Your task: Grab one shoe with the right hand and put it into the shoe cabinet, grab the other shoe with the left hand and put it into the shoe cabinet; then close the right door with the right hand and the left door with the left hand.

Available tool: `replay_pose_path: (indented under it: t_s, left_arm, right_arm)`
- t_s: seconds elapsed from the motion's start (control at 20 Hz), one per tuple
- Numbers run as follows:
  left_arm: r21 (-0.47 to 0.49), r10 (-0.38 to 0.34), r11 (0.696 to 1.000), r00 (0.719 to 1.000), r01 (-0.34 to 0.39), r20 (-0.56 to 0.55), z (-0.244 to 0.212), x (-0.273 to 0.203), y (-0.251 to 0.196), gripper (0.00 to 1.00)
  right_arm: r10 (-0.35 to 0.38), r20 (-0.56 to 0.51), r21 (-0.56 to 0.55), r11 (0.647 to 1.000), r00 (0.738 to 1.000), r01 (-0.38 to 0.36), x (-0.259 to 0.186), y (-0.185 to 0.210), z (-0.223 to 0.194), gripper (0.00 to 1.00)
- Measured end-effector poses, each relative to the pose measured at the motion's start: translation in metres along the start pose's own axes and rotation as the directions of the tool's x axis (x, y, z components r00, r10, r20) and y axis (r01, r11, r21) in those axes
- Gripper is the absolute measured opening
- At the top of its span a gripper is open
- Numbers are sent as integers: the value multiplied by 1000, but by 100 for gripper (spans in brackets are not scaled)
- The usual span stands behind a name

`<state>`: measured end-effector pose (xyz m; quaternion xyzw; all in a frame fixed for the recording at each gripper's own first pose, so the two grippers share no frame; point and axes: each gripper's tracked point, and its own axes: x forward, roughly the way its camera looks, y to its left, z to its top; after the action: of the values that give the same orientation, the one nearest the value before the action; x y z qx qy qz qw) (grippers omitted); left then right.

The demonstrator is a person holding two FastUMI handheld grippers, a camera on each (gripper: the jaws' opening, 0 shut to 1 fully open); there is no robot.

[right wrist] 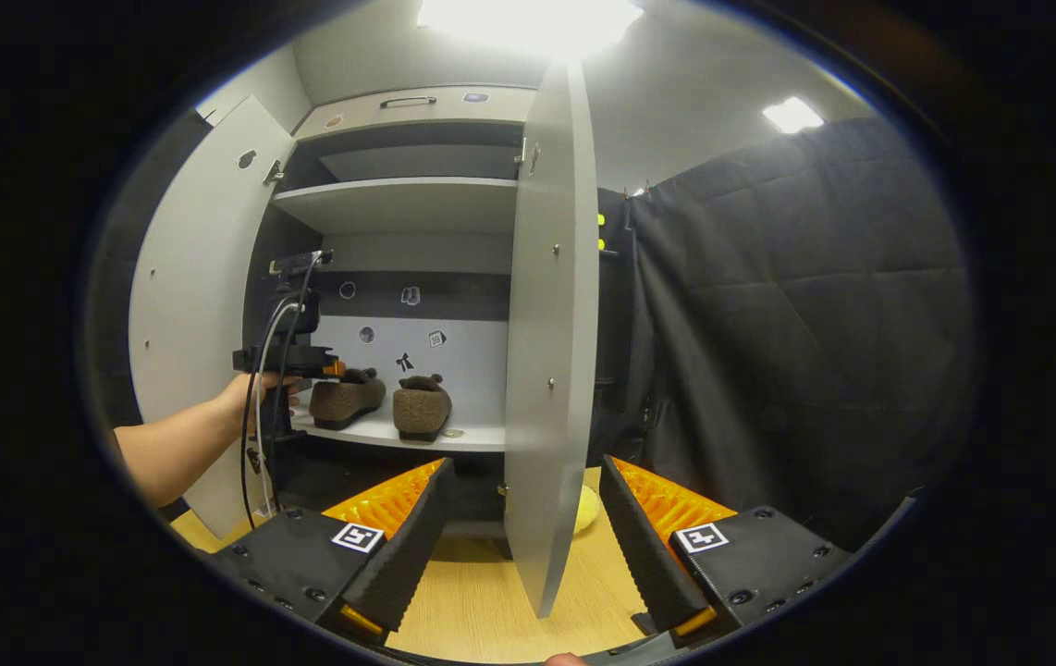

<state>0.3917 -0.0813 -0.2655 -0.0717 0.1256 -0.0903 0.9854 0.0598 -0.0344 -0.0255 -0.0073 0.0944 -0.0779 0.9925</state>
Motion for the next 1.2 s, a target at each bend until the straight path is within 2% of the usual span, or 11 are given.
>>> replay_pose_path:
  t_s: [0.15,0.2,0.25,0.3,0.65,0.85,0.9,1.0,1.2]
  left_arm:
    - [32,5,999,999,-7,53,22,-23,-4,100]
    - [36,2,999,997,-5,72,28,-32,-7,95]
    - [35,-2,999,996,-1,88,35,-44,-9,95]
    - [32,-10,999,995,6,101,40,-56,-13,100]
    - [79,-21,997,990,11,137,51,-151,-21,100]
    - [74,-22,997,989,12,145,47,-213,-24,100]
    - [75,-18,997,989,7,145,45,-231,-23,95]
    - [81,-6,997,990,-5,139,35,-260,-23,95]
    - [87,36,995,991,-47,125,14,-323,-17,95]
  right_arm:
    - [1,7,17,1000,1000,-1,-3,-8,4,98]
    - [1,9,18,1000,1000,-1,-3,-11,5,98]
    - [0,12,17,1000,1000,0,-3,-16,7,98]
    - [-1,16,16,1000,1000,0,-3,-20,8,99]
    - [-11,44,36,999,999,9,0,-60,22,97]
    - [-51,61,49,998,997,48,12,-96,34,99]
    - [-64,62,47,997,996,61,16,-106,36,99]
    - [-90,66,46,995,994,87,27,-123,41,99]
    - [-99,71,83,992,993,93,50,-136,52,98]
